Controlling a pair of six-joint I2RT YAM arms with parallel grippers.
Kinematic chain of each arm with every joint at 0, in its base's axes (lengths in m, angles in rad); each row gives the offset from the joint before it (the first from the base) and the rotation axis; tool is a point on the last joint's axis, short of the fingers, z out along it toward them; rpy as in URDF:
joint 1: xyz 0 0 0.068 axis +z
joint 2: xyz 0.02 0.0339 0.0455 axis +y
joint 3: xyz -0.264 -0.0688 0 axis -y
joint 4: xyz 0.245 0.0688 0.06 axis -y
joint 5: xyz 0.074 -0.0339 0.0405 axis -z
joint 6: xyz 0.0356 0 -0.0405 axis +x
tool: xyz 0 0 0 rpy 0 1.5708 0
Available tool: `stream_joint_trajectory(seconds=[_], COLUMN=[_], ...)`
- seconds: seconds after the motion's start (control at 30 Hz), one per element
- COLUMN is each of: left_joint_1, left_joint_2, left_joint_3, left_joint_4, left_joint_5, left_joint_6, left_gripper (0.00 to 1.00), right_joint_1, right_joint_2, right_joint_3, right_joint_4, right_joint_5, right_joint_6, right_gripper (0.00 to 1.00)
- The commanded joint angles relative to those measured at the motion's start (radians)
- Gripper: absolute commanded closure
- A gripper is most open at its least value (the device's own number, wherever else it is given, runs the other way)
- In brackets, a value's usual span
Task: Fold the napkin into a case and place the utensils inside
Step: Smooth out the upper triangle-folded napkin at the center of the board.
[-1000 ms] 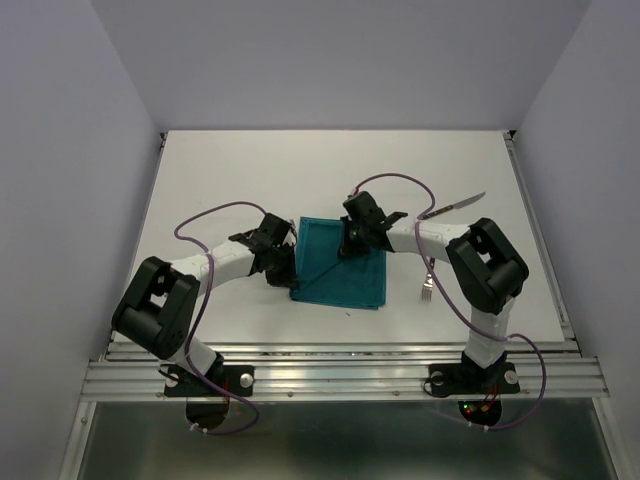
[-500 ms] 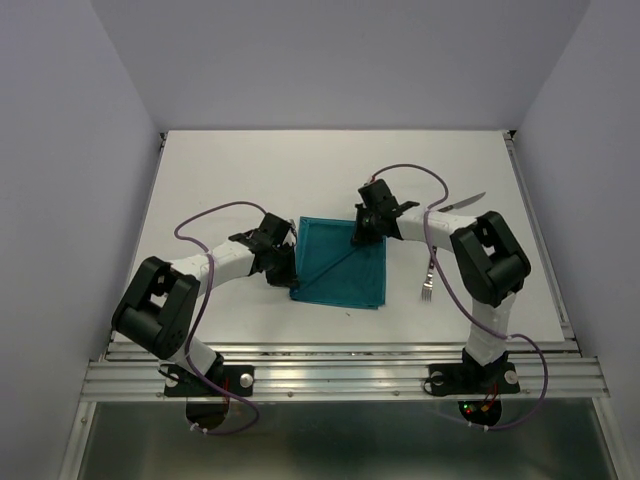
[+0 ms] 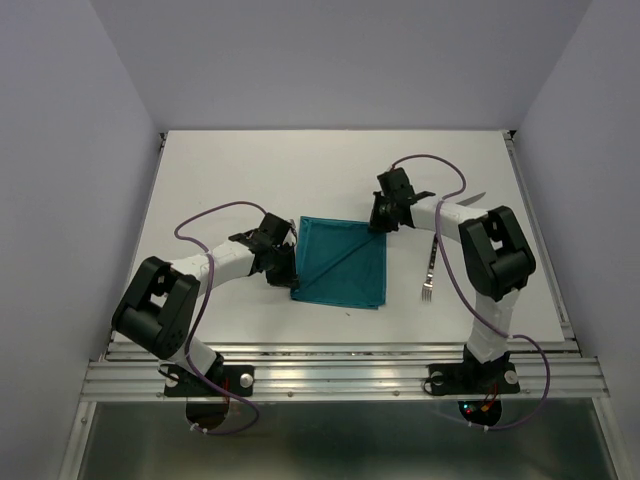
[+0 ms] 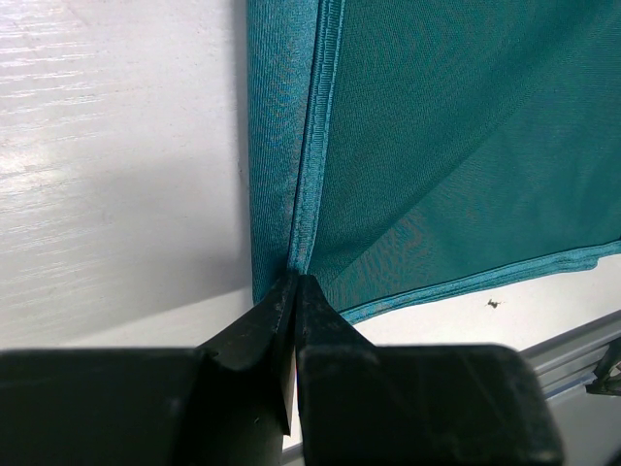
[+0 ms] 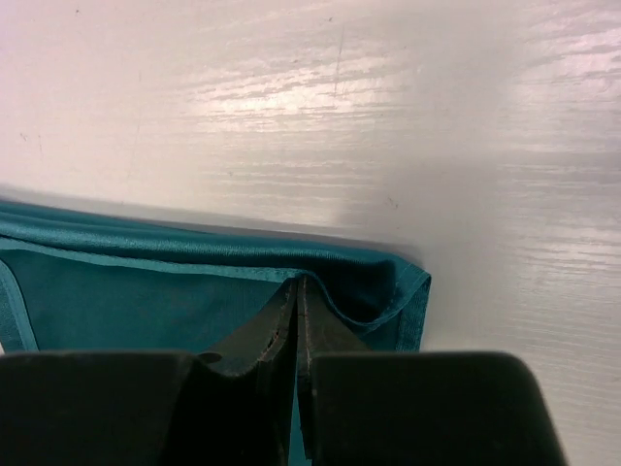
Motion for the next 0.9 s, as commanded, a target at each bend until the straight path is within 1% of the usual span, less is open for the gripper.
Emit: stream_joint_trajectory(seconds=[0.0, 0.33, 0.63, 0.87], left_joint_1=[0.002, 0.002, 0.004, 0.004], left_joint_2=[0.009, 0.018, 0.027, 0.016], left_joint_3=[-0.010, -0.002, 0.009, 0.016], left_joint_4=[0.003, -0.001, -0.004, -0.018], left_joint_5=[0.000, 0.003, 0.006, -0.006], left_joint_6=[0.018, 0.021, 0.021, 0.022], left_gripper=[0.88, 0.88, 0.88, 0.88], right_joint_1=[-0.009, -0.018, -0.018, -0.018], right_joint_2=[0.021, 0.027, -0.072, -0.103], right_joint_3=[0.060, 0.091, 0.054, 0.017], right_joint_4=[-0.016, -0.033, -0.047, -0.038], right_joint_5=[0.025, 0.053, 0.057, 0.065], right_joint_6=[-0.040, -0.059, -0.056, -0.045], right_gripper=[0.93, 0.93, 0.93, 0.93])
